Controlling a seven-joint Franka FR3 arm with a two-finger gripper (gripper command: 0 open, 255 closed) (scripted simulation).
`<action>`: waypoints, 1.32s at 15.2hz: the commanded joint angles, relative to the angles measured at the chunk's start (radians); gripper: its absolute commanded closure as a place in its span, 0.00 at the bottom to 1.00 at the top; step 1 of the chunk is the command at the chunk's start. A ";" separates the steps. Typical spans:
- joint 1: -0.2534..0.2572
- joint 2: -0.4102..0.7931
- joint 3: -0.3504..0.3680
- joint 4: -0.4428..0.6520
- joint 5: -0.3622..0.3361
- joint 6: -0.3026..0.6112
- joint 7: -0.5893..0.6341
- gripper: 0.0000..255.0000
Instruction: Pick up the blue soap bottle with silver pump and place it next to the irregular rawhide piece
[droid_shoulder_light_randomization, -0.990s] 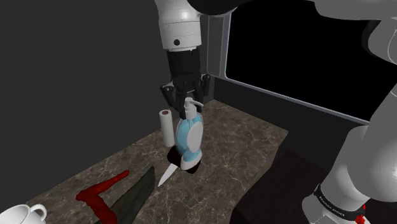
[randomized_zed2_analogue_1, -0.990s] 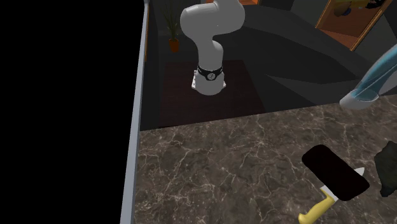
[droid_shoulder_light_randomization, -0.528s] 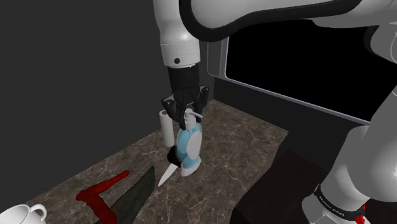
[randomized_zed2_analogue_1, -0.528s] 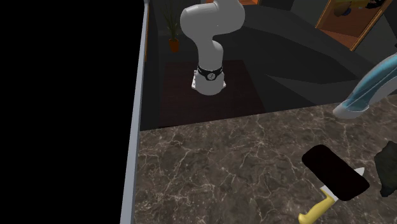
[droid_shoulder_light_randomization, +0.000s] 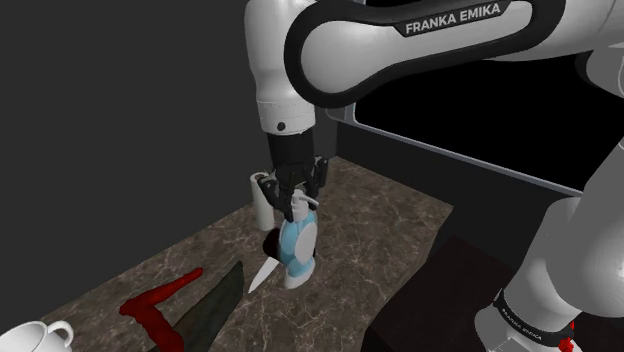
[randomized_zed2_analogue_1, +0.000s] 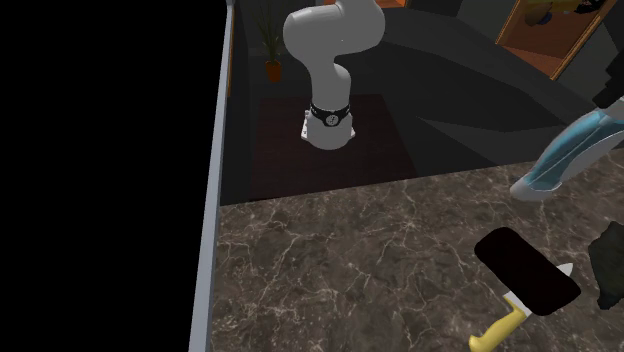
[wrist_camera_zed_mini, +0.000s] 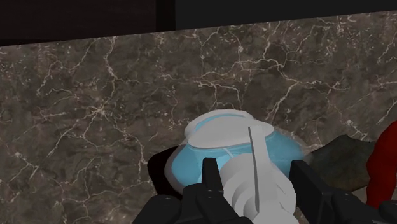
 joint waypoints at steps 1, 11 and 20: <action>0.000 0.001 0.000 -0.026 0.000 0.028 -0.002 1.00; 0.003 0.020 0.004 -0.141 -0.006 0.160 -0.005 1.00; 0.006 0.050 0.007 -0.213 -0.016 0.260 -0.002 1.00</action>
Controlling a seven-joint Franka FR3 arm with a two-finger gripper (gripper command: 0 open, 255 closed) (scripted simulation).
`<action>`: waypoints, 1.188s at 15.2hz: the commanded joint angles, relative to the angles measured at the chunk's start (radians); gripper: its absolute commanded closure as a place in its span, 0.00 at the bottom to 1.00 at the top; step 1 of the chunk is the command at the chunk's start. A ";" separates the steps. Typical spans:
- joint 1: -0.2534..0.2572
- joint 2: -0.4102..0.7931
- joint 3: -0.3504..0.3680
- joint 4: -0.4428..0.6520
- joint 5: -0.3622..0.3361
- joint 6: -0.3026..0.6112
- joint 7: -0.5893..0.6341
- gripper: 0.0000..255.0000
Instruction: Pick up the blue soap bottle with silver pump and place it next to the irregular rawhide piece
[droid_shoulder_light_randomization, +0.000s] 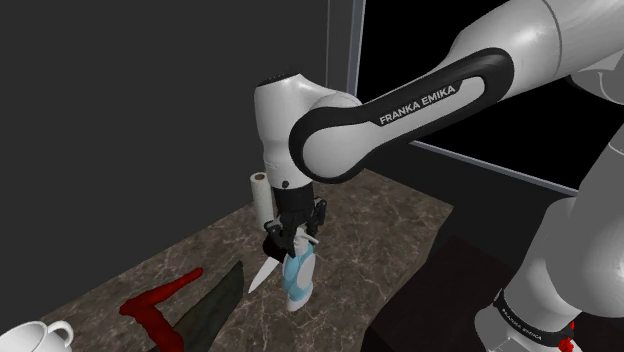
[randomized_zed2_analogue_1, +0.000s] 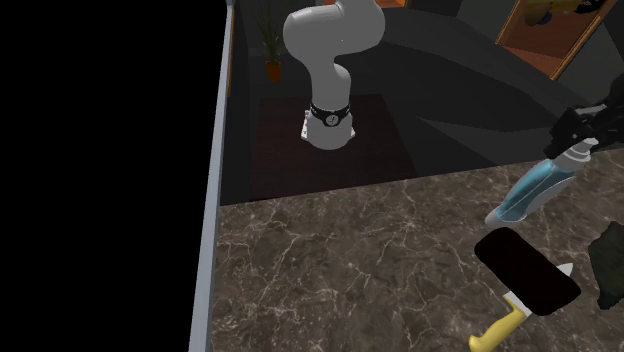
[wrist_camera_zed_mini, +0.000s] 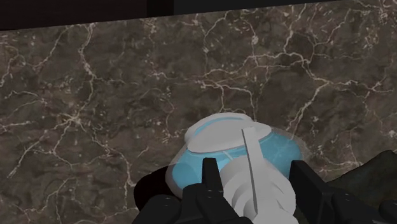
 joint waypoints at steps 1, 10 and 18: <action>0.000 0.001 0.000 -0.001 0.000 0.003 0.000 1.00; 0.000 0.001 0.000 -0.001 0.000 0.003 0.000 0.00; -0.006 -0.017 -0.005 0.108 0.004 -0.123 -0.003 0.00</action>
